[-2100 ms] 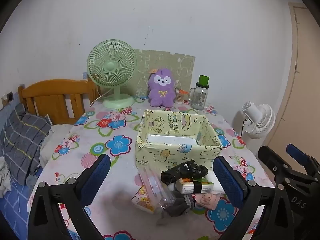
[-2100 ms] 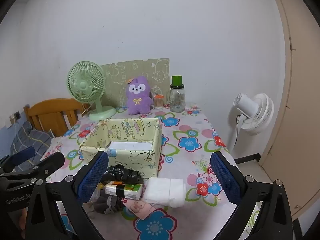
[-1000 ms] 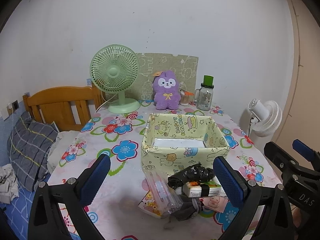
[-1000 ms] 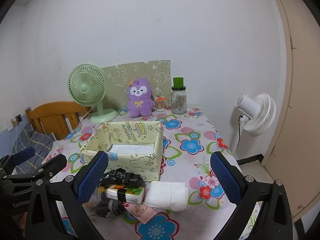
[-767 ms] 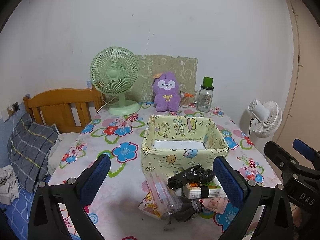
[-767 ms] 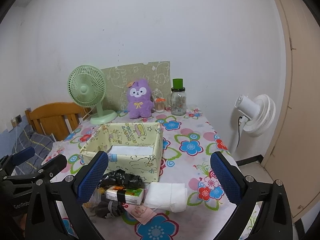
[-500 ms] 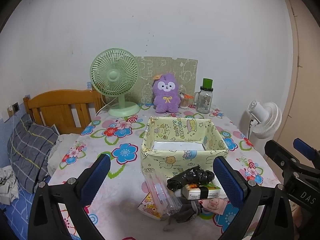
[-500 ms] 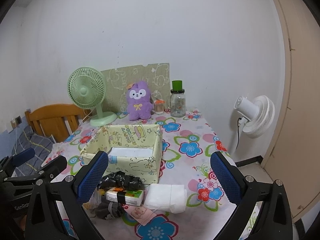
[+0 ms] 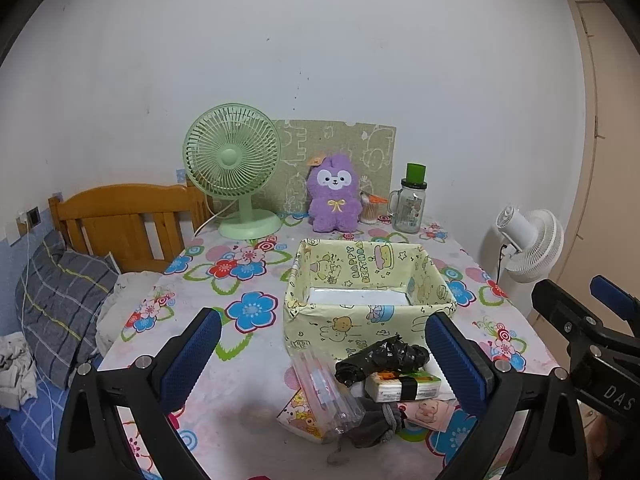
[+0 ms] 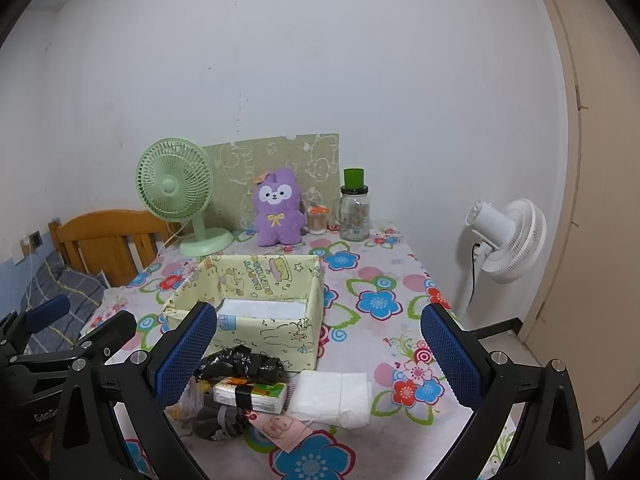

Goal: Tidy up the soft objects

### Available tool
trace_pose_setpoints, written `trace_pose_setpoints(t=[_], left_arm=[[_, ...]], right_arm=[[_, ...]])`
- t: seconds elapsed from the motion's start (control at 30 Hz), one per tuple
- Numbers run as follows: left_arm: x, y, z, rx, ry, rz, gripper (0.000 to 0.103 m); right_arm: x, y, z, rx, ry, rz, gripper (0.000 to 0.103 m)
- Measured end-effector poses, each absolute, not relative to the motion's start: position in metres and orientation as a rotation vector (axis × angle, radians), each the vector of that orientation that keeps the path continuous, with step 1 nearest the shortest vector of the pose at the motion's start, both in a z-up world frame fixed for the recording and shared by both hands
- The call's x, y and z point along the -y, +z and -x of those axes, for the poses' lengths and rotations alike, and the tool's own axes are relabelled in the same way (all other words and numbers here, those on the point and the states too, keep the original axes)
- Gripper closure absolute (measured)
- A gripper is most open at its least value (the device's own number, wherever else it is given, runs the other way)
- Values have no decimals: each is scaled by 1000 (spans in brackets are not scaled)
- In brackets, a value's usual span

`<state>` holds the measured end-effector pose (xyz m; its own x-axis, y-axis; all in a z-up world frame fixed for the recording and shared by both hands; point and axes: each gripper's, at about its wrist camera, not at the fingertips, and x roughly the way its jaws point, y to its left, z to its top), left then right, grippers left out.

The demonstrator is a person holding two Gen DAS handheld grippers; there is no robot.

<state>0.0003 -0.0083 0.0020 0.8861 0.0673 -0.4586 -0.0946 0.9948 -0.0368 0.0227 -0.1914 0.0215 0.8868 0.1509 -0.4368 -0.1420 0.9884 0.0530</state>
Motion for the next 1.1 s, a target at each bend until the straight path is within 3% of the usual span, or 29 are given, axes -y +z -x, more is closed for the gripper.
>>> trace_pose_setpoints(t=[1.1], left_arm=[[4, -8, -7, -500, 71, 75, 2]], right_arm=[[189, 14, -31, -496, 158, -35, 0]])
